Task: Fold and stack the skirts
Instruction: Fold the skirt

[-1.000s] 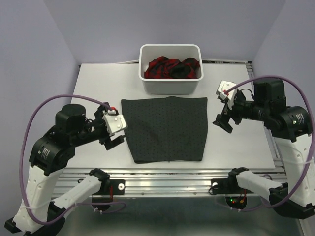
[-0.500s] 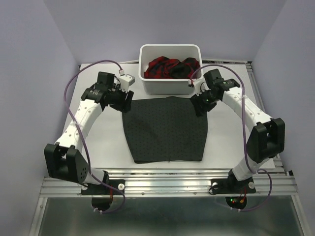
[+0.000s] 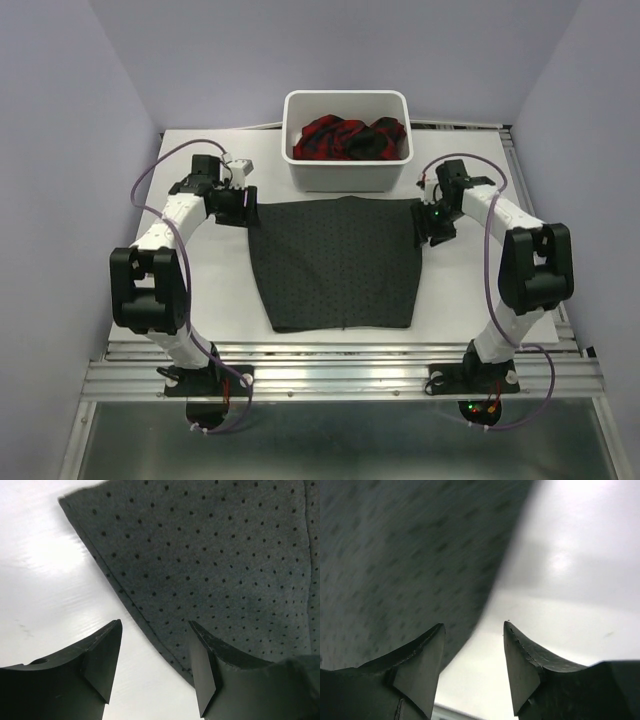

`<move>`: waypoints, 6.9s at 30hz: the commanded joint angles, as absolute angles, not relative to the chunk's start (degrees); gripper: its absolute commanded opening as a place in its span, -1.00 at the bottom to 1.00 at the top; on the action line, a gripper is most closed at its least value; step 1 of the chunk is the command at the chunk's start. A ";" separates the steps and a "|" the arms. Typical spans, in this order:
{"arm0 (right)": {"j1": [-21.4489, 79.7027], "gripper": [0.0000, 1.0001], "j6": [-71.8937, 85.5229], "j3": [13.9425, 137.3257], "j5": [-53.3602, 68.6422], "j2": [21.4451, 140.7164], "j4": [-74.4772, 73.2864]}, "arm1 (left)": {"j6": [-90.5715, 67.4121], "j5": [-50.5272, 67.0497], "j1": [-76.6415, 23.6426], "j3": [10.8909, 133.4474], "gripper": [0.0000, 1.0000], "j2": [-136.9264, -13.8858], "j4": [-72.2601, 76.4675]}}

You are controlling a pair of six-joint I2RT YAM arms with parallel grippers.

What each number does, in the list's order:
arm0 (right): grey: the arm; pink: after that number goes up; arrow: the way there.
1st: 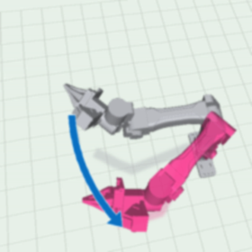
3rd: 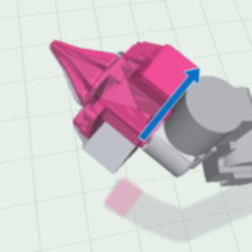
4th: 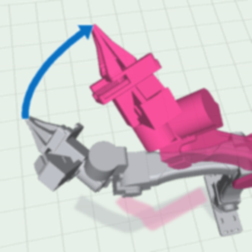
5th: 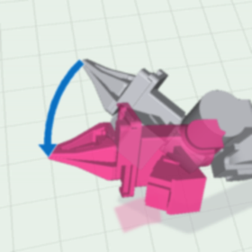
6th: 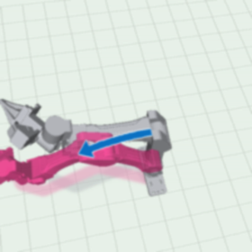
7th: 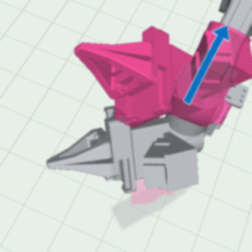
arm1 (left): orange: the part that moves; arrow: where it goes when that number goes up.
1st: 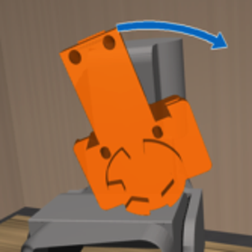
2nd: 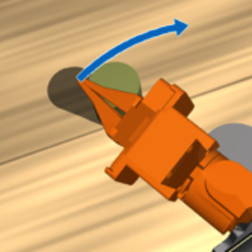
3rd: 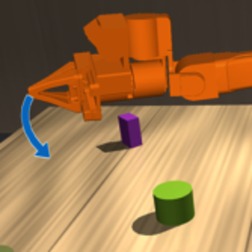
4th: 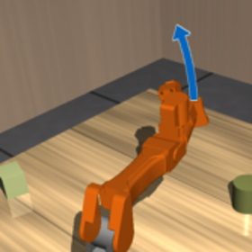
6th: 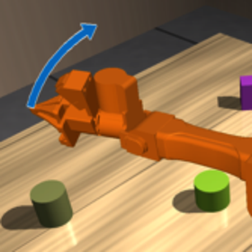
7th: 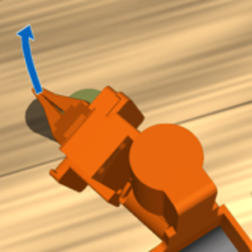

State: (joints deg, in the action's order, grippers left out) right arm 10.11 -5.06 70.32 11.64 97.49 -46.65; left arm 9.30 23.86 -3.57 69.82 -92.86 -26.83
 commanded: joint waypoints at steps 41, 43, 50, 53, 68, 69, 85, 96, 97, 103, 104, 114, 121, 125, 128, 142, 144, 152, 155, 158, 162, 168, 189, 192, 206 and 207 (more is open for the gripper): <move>1.58 0.44 -10.36 82.09 5.00 104.35 -34.72 | 13.84 38.76 -5.11 64.74 -0.14 -90.10 -36.46; 1.58 0.43 -11.25 82.61 9.20 98.28 -36.11 | 17.39 33.15 -4.92 68.97 -0.12 -87.73 -38.66; 23.16 0.16 -8.19 81.31 15.48 87.20 -41.31 | 49.68 25.39 -4.75 60.50 0.10 -73.17 -22.99; 35.66 0.14 -5.10 76.22 14.68 87.10 -36.14 | 79.22 30.85 -3.61 43.73 0.10 -62.45 -8.53; 64.95 0.34 2.29 76.20 9.67 104.14 -31.01 | 80.24 45.88 3.87 47.90 0.14 -80.77 3.69; 64.95 0.35 1.33 76.72 9.41 105.11 -31.63 | 81.90 46.31 3.95 48.16 0.14 -81.03 3.08; 64.95 0.10 -6.76 72.95 6.58 104.77 -39.90 | 107.92 46.85 4.22 44.65 0.15 -78.58 -9.40; 64.95 -0.99 -15.47 63.02 6.59 94.75 -42.63 | 138.15 47.45 3.87 43.68 0.16 -82.53 -23.99; 64.43 -0.99 -15.64 62.50 6.50 94.57 -42.54 | 139.64 47.03 3.52 43.77 0.17 -82.88 -25.13; 63.72 -0.99 -17.75 61.87 6.68 91.67 -42.89 | 148.36 43.42 0.36 39.73 0.15 -82.35 -29.37; 63.72 -0.99 -18.01 61.96 6.77 91.15 -43.06 | 147.49 43.50 -0.08 39.55 0.15 -82.44 -28.40; 63.72 -0.99 -19.42 63.98 6.68 88.33 -44.91 | 136.68 43.42 -6.33 38.23 0.08 -83.58 -14.68; 63.72 -0.99 -19.51 64.78 8.26 88.51 -45.18 | 135.00 43.33 -6.33 38.58 0.16 -83.76 -12.57; 63.72 -0.99 -19.16 64.69 9.14 87.80 -45.35 | 136.23 42.72 -6.33 38.76 0.15 -86.57 -10.38; 63.72 -0.99 -19.42 64.60 9.58 87.54 -45.53 | 137.02 42.80 -6.68 38.14 -0.09 -88.59 -7.66; 63.72 -0.99 -13.28 76.10 22.31 86.66 -44.65 | 134.20 45.96 5.69 47.10 -1.00 -70.94 -35.04; 63.72 -0.99 -9.24 79.00 25.38 86.66 -43.69 | 136.83 46.67 7.99 49.29 -1.00 -67.00 -43.57; 63.72 -0.99 -2.03 79.11 32.08 82.28 -40.69 | 134.22 51.14 12.75 57.22 -1.00 -57.06 -51.10; 63.72 -0.99 -0.44 74.46 28.49 79.11 -40.78 | 123.90 54.23 11.08 55.46 -1.00 -55.55 -39.53; 61.36 -0.99 2.54 70.07 24.97 74.10 -40.61 | 109.92 51.16 4.23 54.93 -1.00 -56.07 -27.39; 56.87 -0.99 5.18 65.22 23.91 68.57 -40.43 | 99.88 47.91 -3.94 56.60 -1.00 -61.50 -18.04; 50.99 -0.99 5.63 61.00 24.87 66.89 -40.25 | 92.20 39.12 -13.26 59.58 -1.00 -71.27 -9.50; 31.47 -0.99 0.70 56.51 39.89 78.66 -39.37 | 82.44 24.18 -24.52 75.84 -1.00 -96.58 -5.80; 31.46 -0.99 0.70 56.60 40.78 79.63 -39.81 | 82.18 23.21 -25.57 77.08 -1.00 -99.13 -5.80; 25.67 -0.95 -0.18 58.18 40.34 82.44 -44.03 | 79.28 19.87 -28.56 85.43 -1.00 -108.63 -5.98; 24.79 -0.95 -0.18 58.27 40.52 82.88 -44.73 | 78.76 19.86 -28.65 85.69 -1.00 -109.33 -5.80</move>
